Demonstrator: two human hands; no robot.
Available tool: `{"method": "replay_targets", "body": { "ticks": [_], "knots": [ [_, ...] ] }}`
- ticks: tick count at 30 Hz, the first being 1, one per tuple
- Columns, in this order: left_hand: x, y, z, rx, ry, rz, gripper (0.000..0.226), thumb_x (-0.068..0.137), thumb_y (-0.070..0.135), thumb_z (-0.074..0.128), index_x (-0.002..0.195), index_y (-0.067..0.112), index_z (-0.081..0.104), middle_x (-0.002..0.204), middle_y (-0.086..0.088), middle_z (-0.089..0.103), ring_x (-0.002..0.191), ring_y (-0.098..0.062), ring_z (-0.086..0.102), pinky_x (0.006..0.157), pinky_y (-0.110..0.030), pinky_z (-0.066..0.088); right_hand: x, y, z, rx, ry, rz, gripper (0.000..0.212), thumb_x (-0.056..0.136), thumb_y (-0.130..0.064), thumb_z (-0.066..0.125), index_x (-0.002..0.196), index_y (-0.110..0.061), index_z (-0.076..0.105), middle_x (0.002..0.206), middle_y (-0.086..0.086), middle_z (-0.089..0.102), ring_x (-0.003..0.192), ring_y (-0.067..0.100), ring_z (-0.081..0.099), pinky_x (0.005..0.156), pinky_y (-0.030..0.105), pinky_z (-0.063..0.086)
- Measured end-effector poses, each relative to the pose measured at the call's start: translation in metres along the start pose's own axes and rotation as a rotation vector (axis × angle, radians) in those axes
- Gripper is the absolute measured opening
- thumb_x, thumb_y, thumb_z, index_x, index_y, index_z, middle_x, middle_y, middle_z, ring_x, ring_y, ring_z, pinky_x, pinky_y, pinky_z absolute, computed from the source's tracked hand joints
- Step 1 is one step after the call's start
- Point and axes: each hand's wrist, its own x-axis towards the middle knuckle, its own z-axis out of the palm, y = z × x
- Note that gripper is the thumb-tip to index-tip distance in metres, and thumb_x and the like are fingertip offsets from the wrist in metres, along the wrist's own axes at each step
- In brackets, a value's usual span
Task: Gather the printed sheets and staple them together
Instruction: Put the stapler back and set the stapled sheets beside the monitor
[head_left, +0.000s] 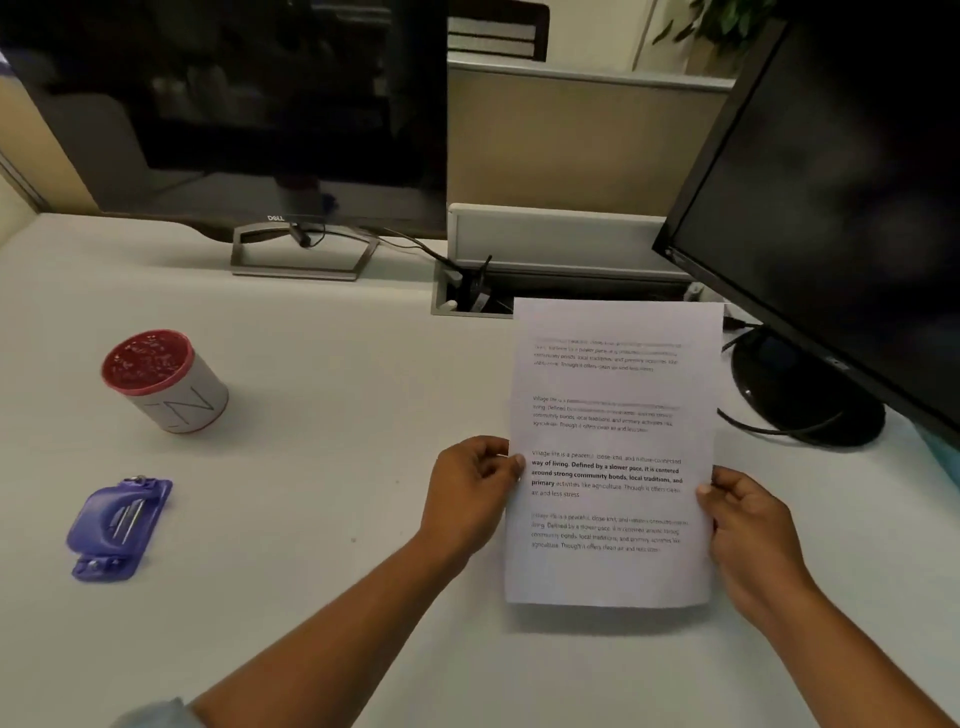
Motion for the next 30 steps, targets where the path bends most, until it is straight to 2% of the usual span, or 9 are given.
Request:
{"method": "replay_targets", "body": {
  "ticks": [3,8,14,18,21,23,26,28,30],
  "knots": [
    [0.028,0.0,0.012,0.063,-0.035,-0.067,0.005,0.088,0.016,0.071,0.083,0.014,0.071,0.078,-0.006,0.078,0.076,-0.026,0.074,0.068,-0.041,0.063,0.032,-0.002,-0.004,-0.078,0.003,0.042,0.02,0.096,-0.004,0.053,0.099,-0.017,0.067,0.1,0.005,0.074,0.091,0.025,0.069,0.082,0.039,0.055],
    [0.072,-0.001,0.035,0.169,-0.083,-0.142,0.013,0.084,0.015,0.075,0.073,0.01,0.069,0.07,-0.003,0.075,0.057,-0.012,0.069,0.05,-0.021,0.052,0.082,-0.007,-0.012,-0.173,0.014,0.081,0.02,0.092,-0.002,0.055,0.098,-0.014,0.07,0.104,0.012,0.074,0.096,0.032,0.069,0.089,0.046,0.054],
    [0.103,-0.006,0.056,0.268,-0.086,-0.19,0.02,0.082,0.012,0.077,0.068,0.001,0.067,0.064,-0.005,0.073,0.053,-0.016,0.073,0.049,-0.023,0.057,0.118,-0.01,-0.014,-0.28,0.009,0.078,0.024,0.092,-0.002,0.054,0.087,-0.018,0.07,0.097,0.012,0.074,0.092,0.034,0.069,0.09,0.051,0.055],
    [0.112,-0.007,0.062,0.397,-0.097,-0.128,0.027,0.083,0.023,0.075,0.065,0.004,0.069,0.061,-0.001,0.075,0.058,-0.018,0.074,0.063,-0.033,0.063,0.127,-0.008,-0.014,-0.361,0.085,0.059,0.022,0.089,-0.005,0.056,0.086,-0.021,0.07,0.098,0.008,0.074,0.087,0.027,0.067,0.082,0.038,0.054],
    [0.106,-0.01,0.062,0.561,-0.019,0.009,0.031,0.089,0.036,0.066,0.07,0.012,0.072,0.06,0.003,0.072,0.059,-0.02,0.069,0.06,-0.032,0.057,0.126,-0.003,-0.016,-0.479,0.215,-0.018,0.018,0.089,-0.014,0.061,0.105,-0.016,0.069,0.106,0.007,0.072,0.091,0.022,0.061,0.081,0.031,0.045],
    [0.097,-0.017,0.059,0.715,0.066,0.171,0.025,0.091,0.042,0.06,0.09,0.018,0.07,0.077,0.008,0.07,0.069,-0.015,0.065,0.061,-0.028,0.05,0.119,0.004,-0.018,-0.565,0.25,-0.142,0.025,0.09,-0.018,0.064,0.114,-0.013,0.065,0.114,0.009,0.069,0.1,0.025,0.061,0.084,0.031,0.043],
    [0.084,-0.031,0.056,0.948,0.037,0.502,0.04,0.093,0.05,0.053,0.118,0.021,0.065,0.117,0.003,0.067,0.105,-0.018,0.061,0.085,-0.032,0.048,0.106,0.019,-0.019,-0.691,0.159,-0.33,0.042,0.09,-0.025,0.065,0.129,-0.012,0.058,0.134,0.01,0.058,0.121,0.029,0.055,0.095,0.034,0.042],
    [0.079,-0.042,0.058,1.105,-0.156,0.527,0.067,0.094,0.065,0.034,0.143,0.022,0.044,0.153,0.002,0.041,0.141,-0.021,0.035,0.114,-0.037,0.031,0.098,0.031,-0.02,-0.811,0.046,-0.356,0.055,0.092,-0.03,0.063,0.141,-0.011,0.047,0.149,0.008,0.046,0.137,0.028,0.042,0.111,0.041,0.034],
    [0.077,-0.051,0.06,1.239,-0.294,0.497,0.085,0.089,0.077,0.013,0.155,0.023,0.011,0.163,0.005,0.001,0.15,-0.015,-0.004,0.122,-0.038,-0.001,0.092,0.042,-0.02,-0.934,-0.022,-0.379,0.061,0.095,-0.032,0.057,0.148,-0.01,0.037,0.157,0.009,0.034,0.146,0.025,0.027,0.12,0.043,0.019]
  ]
}}
